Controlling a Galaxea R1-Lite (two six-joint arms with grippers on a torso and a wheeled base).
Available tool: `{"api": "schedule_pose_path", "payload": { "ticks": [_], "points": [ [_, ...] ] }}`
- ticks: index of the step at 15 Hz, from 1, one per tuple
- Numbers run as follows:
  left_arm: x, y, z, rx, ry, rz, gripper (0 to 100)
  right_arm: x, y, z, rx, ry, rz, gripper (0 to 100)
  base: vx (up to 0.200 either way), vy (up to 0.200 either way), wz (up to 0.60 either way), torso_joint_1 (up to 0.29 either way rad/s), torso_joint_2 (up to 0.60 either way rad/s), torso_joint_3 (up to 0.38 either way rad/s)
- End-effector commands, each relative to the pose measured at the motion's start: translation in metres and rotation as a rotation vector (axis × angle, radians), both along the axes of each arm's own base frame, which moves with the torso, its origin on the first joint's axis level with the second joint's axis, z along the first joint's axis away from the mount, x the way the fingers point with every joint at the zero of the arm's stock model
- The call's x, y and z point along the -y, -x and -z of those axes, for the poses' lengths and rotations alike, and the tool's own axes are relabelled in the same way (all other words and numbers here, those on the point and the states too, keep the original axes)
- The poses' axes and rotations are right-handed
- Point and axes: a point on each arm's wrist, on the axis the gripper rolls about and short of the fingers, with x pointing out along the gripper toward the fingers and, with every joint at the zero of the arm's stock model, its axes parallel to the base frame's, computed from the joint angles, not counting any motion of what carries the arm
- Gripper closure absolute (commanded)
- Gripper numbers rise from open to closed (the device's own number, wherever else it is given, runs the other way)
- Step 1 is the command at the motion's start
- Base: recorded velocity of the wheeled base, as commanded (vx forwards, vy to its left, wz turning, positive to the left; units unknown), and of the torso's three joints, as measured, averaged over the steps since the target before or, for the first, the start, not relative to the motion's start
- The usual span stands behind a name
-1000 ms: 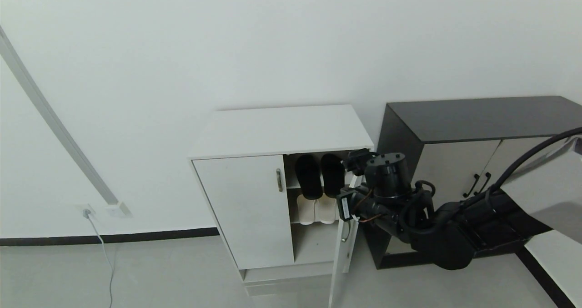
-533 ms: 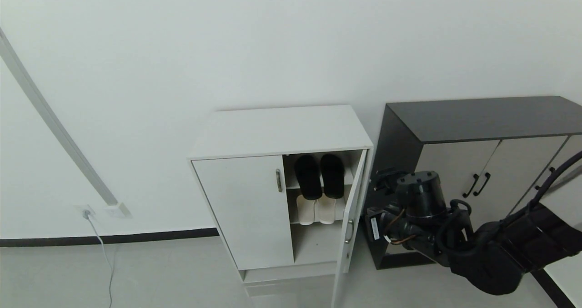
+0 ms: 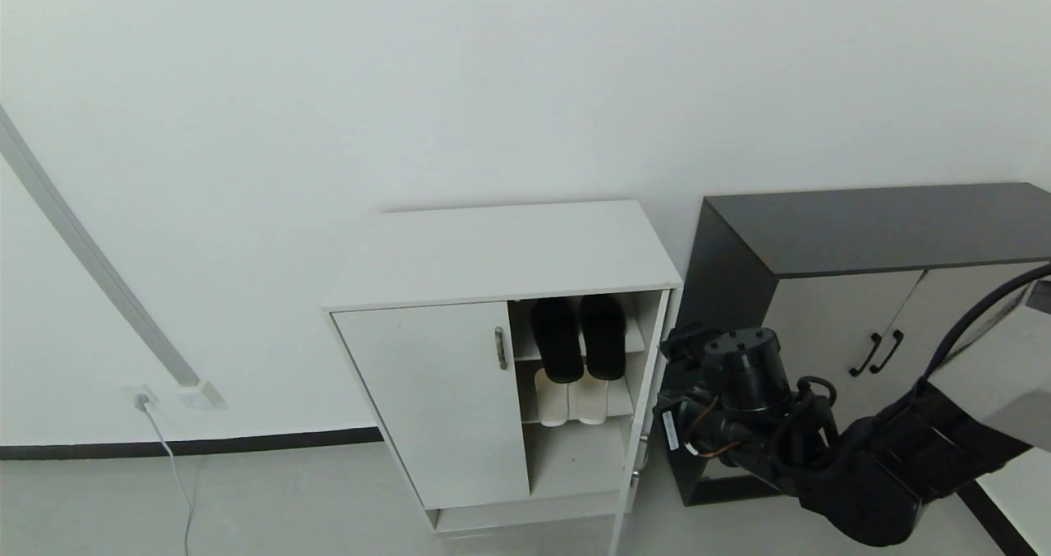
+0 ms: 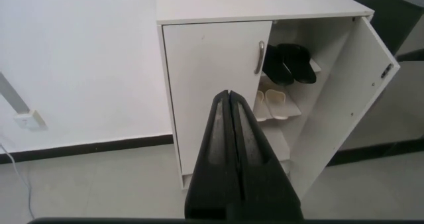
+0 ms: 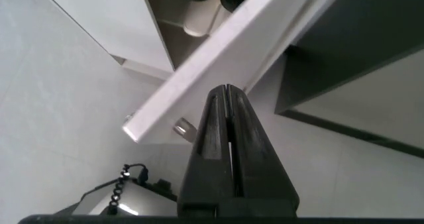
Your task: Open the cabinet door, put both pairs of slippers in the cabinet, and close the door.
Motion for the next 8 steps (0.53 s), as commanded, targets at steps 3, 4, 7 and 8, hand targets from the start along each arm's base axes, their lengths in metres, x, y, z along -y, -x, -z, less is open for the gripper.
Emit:
{"api": "schedule_pose_path", "payload": {
  "ticks": [3,4,7,8],
  "points": [
    [0.0,0.0,0.0,-0.001,0.001,-0.001,100,-0.01,-0.013,0.013,-0.003,0.001,0.001,100,0.0,0.0,0.0,0.0,0.0,0.0],
    [0.0,0.0,0.0,-0.001,0.002,-0.001,100,-0.012,-0.016,0.014,-0.001,-0.001,0.001,100,0.0,0.0,0.0,0.0,0.0,0.0],
    [0.0,0.0,0.0,-0.001,0.002,-0.002,100,-0.02,-0.027,0.019,0.017,-0.016,0.002,100,0.0,0.0,0.0,0.0,0.0,0.0],
    [0.0,0.0,0.0,-0.001,0.002,-0.002,100,-0.022,-0.029,0.02,0.025,-0.02,0.001,100,0.0,0.0,0.0,0.0,0.0,0.0]
  ]
}}
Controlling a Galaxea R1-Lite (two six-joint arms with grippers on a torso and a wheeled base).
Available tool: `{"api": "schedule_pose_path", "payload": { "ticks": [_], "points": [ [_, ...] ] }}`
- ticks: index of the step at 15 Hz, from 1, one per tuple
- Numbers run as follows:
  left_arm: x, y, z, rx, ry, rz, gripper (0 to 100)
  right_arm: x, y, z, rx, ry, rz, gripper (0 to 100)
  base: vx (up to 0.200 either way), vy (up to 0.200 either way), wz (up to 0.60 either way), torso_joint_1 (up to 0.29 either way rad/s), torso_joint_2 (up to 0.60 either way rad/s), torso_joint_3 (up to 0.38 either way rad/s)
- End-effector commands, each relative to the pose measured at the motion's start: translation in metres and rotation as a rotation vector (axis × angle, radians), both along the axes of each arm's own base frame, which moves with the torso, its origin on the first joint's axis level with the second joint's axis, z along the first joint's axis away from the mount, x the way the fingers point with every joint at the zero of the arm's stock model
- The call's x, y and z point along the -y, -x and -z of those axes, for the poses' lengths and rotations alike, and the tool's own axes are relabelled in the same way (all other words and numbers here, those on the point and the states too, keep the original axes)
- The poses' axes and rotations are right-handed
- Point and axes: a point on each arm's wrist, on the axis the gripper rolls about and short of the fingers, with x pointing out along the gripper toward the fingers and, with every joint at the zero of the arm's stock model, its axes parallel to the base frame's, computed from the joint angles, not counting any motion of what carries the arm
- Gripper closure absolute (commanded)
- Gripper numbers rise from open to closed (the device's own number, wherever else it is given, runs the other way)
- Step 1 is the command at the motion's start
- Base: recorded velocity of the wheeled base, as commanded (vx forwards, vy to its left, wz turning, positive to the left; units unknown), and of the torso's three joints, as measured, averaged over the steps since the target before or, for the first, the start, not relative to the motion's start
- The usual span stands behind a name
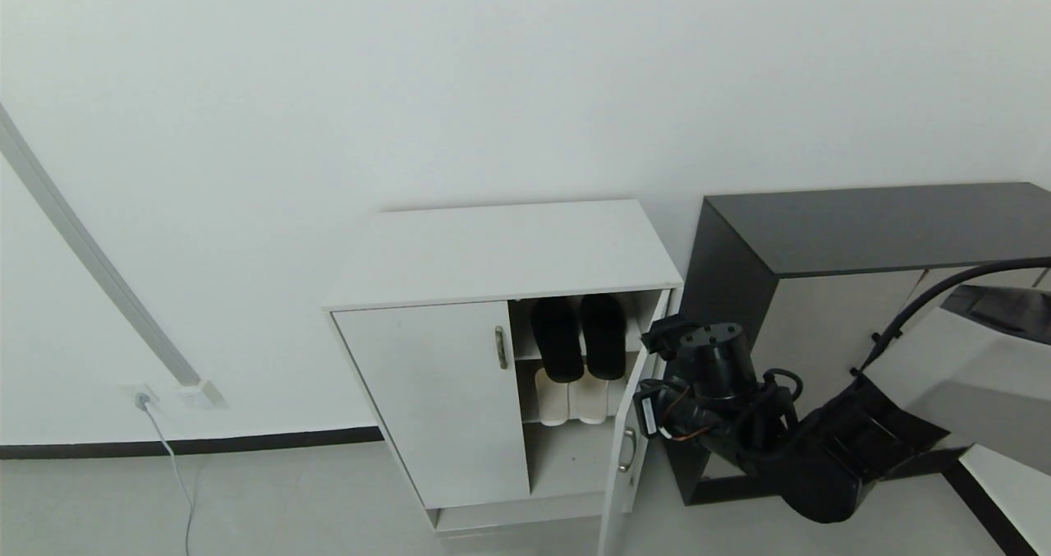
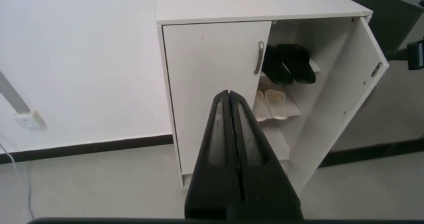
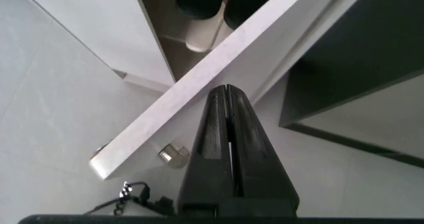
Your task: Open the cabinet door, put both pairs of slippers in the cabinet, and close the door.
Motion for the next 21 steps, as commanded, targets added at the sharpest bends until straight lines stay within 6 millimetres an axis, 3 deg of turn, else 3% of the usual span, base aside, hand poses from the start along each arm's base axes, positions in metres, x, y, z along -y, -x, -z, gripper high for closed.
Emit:
{"api": "schedule_pose_path", "payload": {
  "ticks": [1,13,21],
  "points": [
    [0.0,0.0,0.0,-0.001,0.001,0.0,100,-0.009,-0.013,0.013,0.009,-0.008,0.001,100,0.0,0.0,0.0,0.0,0.0,0.0],
    [0.0,0.0,0.0,-0.001,0.001,0.0,100,-0.039,-0.089,0.029,0.17,-0.119,0.042,100,0.0,0.0,0.0,0.0,0.0,0.0],
    [0.0,0.0,0.0,-0.001,0.001,0.0,100,-0.037,-0.13,0.032,0.252,-0.167,0.09,100,0.0,0.0,0.0,0.0,0.0,0.0]
  ]
}}
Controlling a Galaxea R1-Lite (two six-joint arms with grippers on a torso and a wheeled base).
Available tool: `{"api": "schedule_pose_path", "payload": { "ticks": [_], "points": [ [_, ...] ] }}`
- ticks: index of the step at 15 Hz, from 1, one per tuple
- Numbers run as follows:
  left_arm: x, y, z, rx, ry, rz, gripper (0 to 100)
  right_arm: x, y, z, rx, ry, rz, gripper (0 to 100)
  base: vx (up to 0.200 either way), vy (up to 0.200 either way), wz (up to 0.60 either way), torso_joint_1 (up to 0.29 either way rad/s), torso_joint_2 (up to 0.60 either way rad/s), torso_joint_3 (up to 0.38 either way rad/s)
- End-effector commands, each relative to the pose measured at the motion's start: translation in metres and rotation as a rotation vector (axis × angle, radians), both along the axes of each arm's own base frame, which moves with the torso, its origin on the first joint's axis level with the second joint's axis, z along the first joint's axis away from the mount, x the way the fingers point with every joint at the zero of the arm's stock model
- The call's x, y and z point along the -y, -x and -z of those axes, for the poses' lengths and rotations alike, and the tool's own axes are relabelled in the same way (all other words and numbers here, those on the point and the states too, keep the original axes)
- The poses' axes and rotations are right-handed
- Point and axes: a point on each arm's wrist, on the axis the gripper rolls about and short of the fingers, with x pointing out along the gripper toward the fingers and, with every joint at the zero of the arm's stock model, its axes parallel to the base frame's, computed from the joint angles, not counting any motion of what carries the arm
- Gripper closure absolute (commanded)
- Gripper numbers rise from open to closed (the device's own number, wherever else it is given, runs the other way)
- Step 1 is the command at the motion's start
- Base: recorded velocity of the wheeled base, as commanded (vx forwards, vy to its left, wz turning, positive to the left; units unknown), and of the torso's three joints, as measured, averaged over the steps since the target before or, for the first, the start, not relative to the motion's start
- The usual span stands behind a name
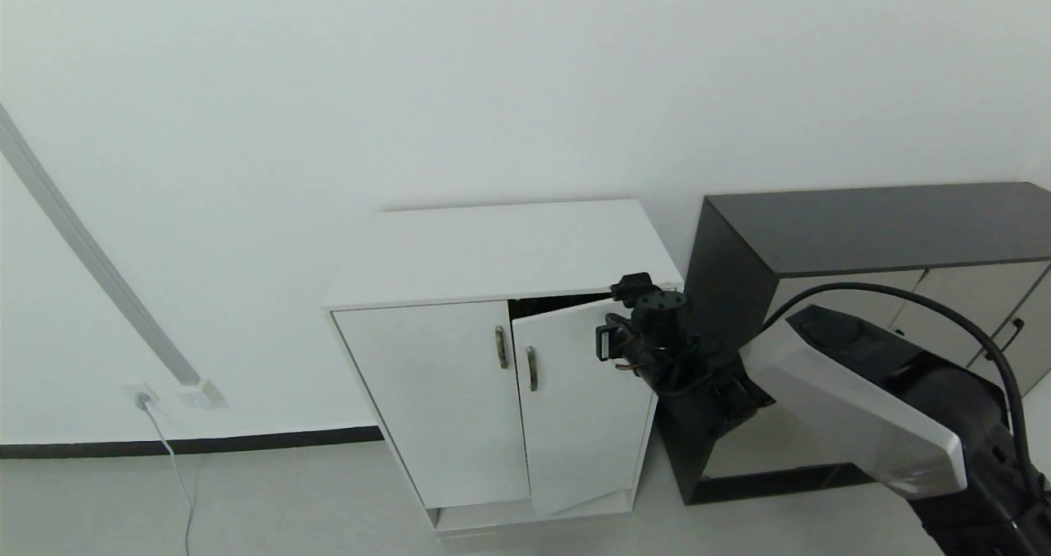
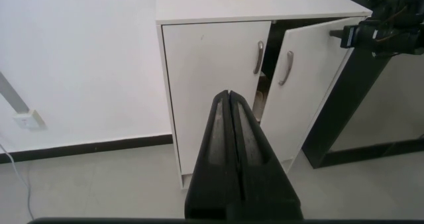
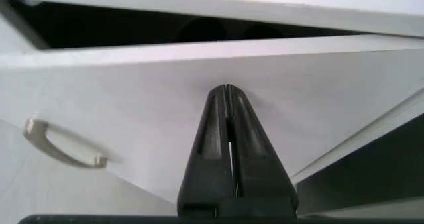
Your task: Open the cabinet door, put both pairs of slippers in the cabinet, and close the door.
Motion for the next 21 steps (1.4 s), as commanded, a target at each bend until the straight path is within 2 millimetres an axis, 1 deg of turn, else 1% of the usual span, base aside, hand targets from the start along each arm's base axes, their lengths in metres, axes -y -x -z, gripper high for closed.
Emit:
{"api": "schedule_pose_path", "payload": {
  "ticks": [1,3,8,10,14,19,21],
  "points": [
    [0.0,0.0,0.0,-0.001,0.0,0.0,100,-0.001,-0.007,0.009,0.003,-0.002,0.005,100,0.0,0.0,0.0,0.0,0.0,0.0],
    [0.0,0.0,0.0,-0.001,0.0,0.0,100,0.0,-0.012,0.01,0.009,-0.006,0.011,100,0.0,0.0,0.0,0.0,0.0,0.0],
    [0.0,0.0,0.0,-0.001,0.0,0.0,100,0.001,-0.014,0.01,0.01,-0.004,0.016,100,0.0,0.0,0.0,0.0,0.0,0.0],
    [0.0,0.0,0.0,-0.001,0.0,0.0,100,0.002,-0.019,0.006,0.011,-0.006,0.023,100,0.0,0.0,0.0,0.0,0.0,0.0],
    [0.0,0.0,0.0,-0.001,0.0,0.0,100,0.004,-0.03,0.01,0.013,-0.008,0.036,100,0.0,0.0,0.0,0.0,0.0,0.0],
    [0.0,0.0,0.0,-0.001,0.0,-0.002,100,0.005,-0.029,0.008,0.016,-0.009,0.037,100,0.0,0.0,0.0,0.0,0.0,0.0],
    [0.0,0.0,0.0,-0.001,0.0,-0.002,100,0.009,-0.02,0.0,0.009,-0.007,0.039,100,0.0,0.0,0.0,0.0,0.0,0.0]
  ]
}}
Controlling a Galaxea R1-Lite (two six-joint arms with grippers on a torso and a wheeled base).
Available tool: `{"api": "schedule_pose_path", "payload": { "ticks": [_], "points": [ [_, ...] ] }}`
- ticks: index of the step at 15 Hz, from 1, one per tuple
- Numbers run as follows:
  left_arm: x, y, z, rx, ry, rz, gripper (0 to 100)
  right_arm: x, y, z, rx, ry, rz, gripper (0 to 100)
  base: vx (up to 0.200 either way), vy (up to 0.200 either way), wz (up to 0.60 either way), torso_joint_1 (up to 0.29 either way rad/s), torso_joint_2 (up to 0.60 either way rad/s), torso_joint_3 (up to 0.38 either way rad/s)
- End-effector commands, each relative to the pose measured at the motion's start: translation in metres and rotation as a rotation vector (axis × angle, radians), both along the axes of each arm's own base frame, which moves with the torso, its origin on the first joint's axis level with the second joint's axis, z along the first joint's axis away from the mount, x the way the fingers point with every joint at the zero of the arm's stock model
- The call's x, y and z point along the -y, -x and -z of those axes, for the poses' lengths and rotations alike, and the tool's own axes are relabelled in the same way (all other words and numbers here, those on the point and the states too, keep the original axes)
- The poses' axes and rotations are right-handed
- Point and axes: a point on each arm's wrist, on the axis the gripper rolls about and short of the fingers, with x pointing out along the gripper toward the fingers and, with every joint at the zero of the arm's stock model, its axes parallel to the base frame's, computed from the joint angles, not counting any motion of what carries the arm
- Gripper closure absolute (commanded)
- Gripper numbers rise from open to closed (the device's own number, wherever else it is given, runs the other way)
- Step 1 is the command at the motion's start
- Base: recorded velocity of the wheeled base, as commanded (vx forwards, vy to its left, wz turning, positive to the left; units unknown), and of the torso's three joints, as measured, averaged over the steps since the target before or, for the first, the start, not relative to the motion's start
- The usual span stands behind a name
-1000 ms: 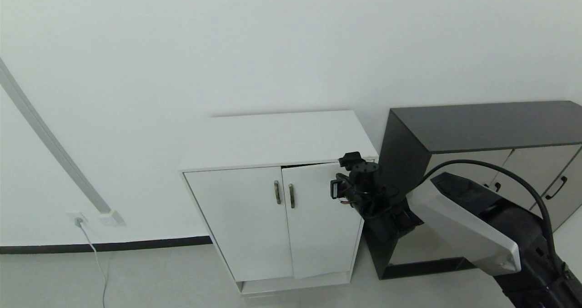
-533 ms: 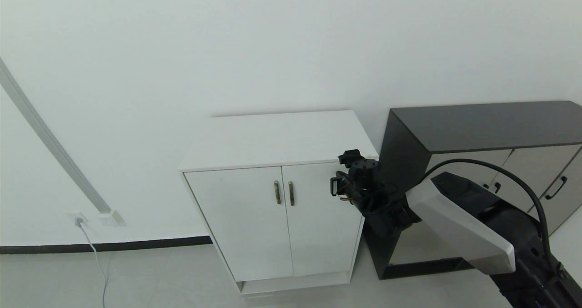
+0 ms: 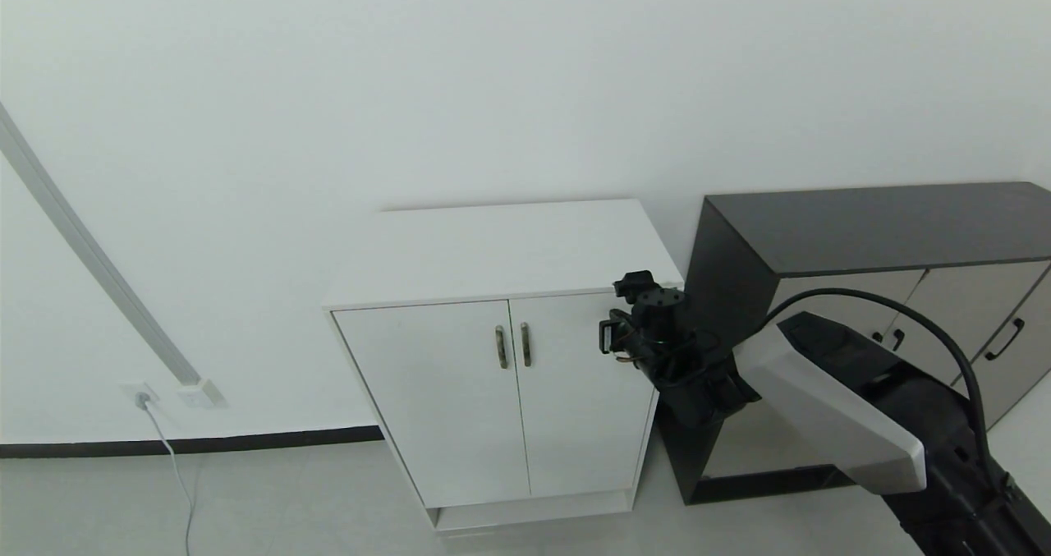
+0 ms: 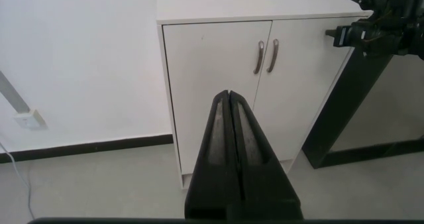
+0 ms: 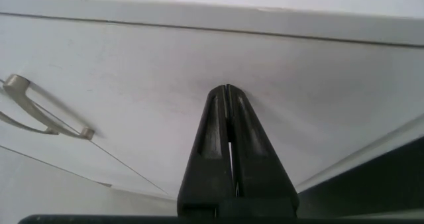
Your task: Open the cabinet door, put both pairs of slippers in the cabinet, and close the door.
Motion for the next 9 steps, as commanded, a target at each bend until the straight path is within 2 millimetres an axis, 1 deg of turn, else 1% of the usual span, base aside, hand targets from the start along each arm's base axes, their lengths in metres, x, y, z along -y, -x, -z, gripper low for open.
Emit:
{"api": "schedule_pose_path", "payload": {
  "ticks": [1,4,6,8,9],
  "points": [
    [0.0,0.0,0.0,-0.001,0.0,0.001,100,0.008,0.018,-0.016,-0.012,0.006,-0.005,100,0.0,0.0,0.0,0.0,0.0,0.0],
    [0.0,0.0,0.0,-0.001,0.0,0.001,100,0.022,0.046,-0.032,-0.014,0.009,-0.007,100,0.0,0.0,0.0,0.0,0.0,0.0],
    [0.0,0.0,0.0,-0.001,0.0,0.001,100,0.04,0.07,-0.045,-0.019,0.013,0.003,100,0.0,0.0,0.0,0.0,0.0,0.0],
    [0.0,0.0,0.0,-0.001,0.0,0.0,100,0.068,0.096,-0.061,-0.031,0.021,0.035,100,0.0,0.0,0.0,0.0,0.0,0.0],
    [0.0,0.0,0.0,-0.001,0.0,0.0,100,0.076,0.102,-0.065,-0.032,0.022,0.045,100,0.0,0.0,0.0,0.0,0.0,0.0]
  ]
}}
